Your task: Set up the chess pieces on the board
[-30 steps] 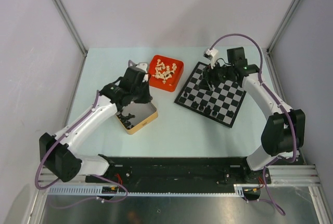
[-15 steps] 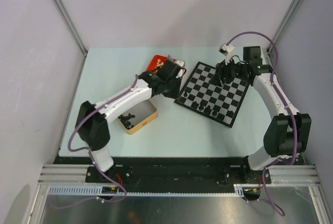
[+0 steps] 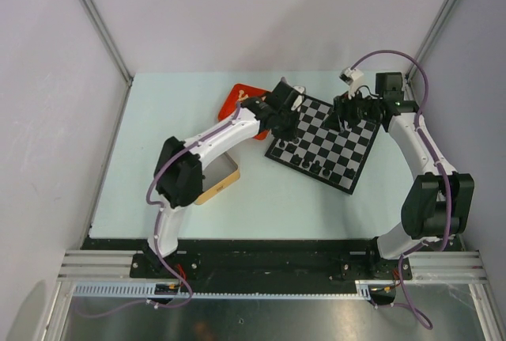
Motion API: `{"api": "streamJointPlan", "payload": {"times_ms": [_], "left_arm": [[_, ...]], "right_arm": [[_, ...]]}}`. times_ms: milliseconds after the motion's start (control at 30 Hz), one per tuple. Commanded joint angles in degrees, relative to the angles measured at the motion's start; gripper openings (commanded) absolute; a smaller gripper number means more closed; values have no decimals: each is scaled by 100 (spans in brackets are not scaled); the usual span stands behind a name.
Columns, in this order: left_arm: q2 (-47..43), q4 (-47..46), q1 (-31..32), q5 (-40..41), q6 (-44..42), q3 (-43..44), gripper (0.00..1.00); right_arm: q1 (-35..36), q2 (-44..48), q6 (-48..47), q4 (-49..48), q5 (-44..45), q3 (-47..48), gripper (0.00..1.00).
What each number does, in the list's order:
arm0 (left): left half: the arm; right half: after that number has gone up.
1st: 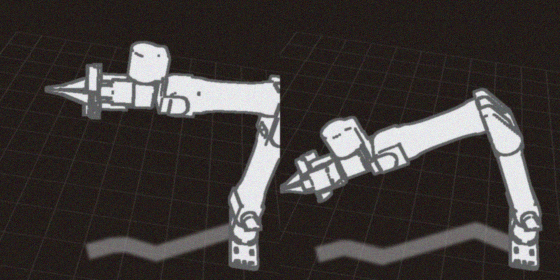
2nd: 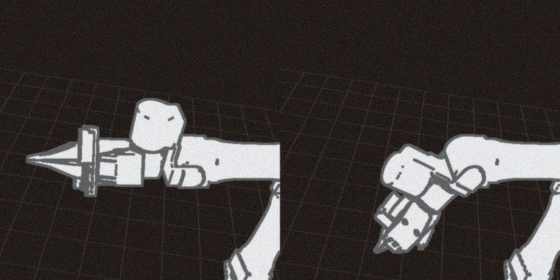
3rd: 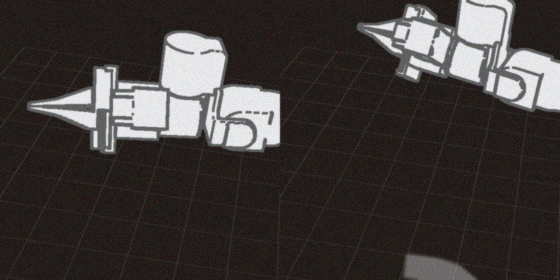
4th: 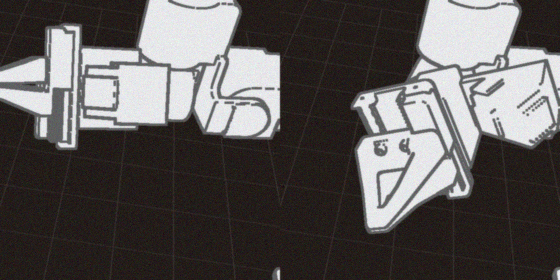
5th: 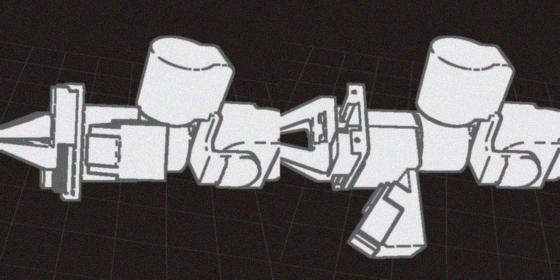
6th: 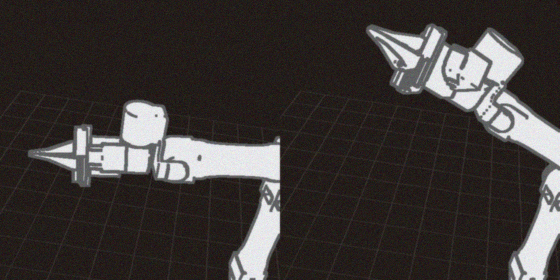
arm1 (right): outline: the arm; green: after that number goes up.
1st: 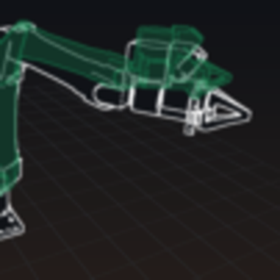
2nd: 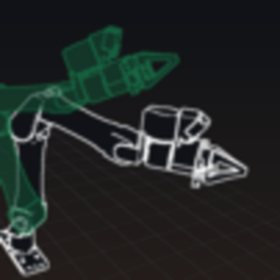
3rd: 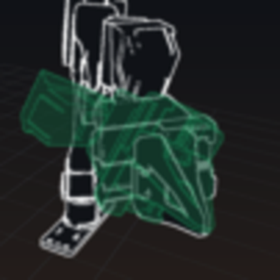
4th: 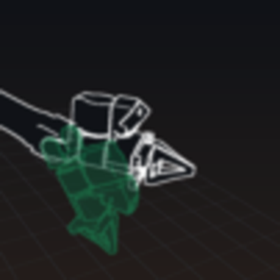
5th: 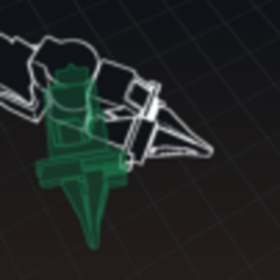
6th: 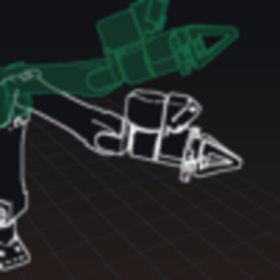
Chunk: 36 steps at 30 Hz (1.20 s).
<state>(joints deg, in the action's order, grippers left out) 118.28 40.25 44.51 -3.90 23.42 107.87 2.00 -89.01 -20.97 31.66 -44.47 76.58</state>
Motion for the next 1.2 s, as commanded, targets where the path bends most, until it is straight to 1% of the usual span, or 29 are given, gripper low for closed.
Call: {"api": "streamJointPlan", "payload": {"times_ms": [0, 167, 333, 633, 1167], "left_arm": [[422, -26, 40, -304, -4, 690, 0], [907, 27, 58, -445, 22, 1226, 1], [1293, 114, 75, -427, -4, 1455, 1], [1707, 238, 84, -304, -66, 1833, 4], [2120, 378, 93, -295, 13, 2247, 17]], "right_arm": [[-120, 226, 146, -230, -53, -29, 63], [-156, 226, 225, -265, -53, -46, 63], [-156, 191, 243, -301, -71, -55, 63], [-156, 147, 278, -345, -97, -81, 63], [-156, 121, 295, -380, -88, -108, 64]]}}
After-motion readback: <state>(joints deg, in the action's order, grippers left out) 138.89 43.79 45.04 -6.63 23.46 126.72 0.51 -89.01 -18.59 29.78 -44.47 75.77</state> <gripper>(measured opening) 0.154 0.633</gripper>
